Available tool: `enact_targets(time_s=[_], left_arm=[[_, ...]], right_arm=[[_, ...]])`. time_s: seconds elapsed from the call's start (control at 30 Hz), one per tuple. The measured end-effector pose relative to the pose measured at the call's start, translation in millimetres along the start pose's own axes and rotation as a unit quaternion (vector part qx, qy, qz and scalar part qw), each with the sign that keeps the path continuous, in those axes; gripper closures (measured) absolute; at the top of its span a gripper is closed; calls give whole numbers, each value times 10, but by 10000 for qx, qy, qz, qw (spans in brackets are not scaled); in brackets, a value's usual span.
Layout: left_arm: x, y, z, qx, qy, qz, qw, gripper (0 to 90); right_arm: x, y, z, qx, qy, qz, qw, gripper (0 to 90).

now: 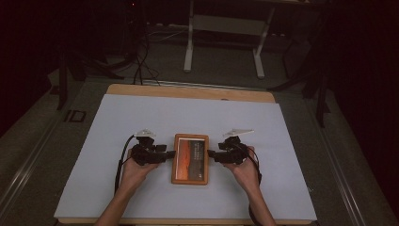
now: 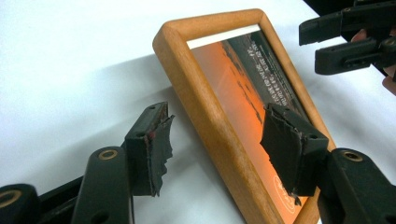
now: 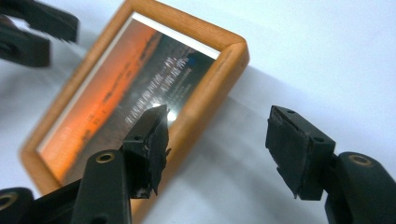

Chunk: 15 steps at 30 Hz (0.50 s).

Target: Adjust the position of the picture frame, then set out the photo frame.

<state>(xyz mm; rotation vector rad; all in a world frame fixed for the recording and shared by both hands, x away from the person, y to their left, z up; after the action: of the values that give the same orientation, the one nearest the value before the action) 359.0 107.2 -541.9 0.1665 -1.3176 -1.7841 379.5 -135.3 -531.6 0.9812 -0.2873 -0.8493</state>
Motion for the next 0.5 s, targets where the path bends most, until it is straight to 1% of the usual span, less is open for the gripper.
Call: enact_targets(time_s=[0.07, 0.17, 0.23, 0.3, 0.33, 0.37, 0.4, 0.43, 0.5], left_arm=[[7, 4, 3, 20, -19, 0, 10000, 408], [2, 5, 8, 9, 48, -32, 10000, 390], [-5, 10, 15, 47, 68, -53, 10000, 385], [-11, 21, 34, 106, 114, -130, 9998, 369], [-12, 30, 45, 157, 131, -145, 9997, 356], [-12, 30, 45, 157, 131, -145, 9997, 343], [-15, 52, 71, 241, 130, -145, 9995, 343], [-14, 63, 84, 288, 112, -138, 9994, 318], [-24, 76, 109, 331, 125, -144, 9993, 296]], right_arm=[[-9, 1, 4, -19, -123, 178, 9998, 384], [-24, 0, 1, -40, -279, 384, 9989, 384], [-30, -8, -5, -89, -434, 596, 9972, 387], [-41, -14, -8, -146, -560, 781, 9953, 391], [-49, -14, -11, -152, -591, 833, 9947, 391], [-49, -14, -11, -152, -591, 833, 9947, 391], [-55, -9, -11, -150, -612, 881, 9941, 392], [-72, 5, -5, -148, -646, 935, 9934, 400], [-83, 25, 2, -117, -683, 990, 9927, 400]])
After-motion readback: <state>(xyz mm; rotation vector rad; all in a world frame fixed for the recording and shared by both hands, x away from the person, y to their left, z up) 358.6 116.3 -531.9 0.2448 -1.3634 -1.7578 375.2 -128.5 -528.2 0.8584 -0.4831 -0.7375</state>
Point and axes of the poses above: each handheld gripper's, and its own axes: z roughly backward along the jaws, y roughly out of its top, x roughly to its right, the point moved 6 cm from there along -z, roughly forward along the jaws, and after that the axes turned 10 degrees about x, right-handed, at the moved point
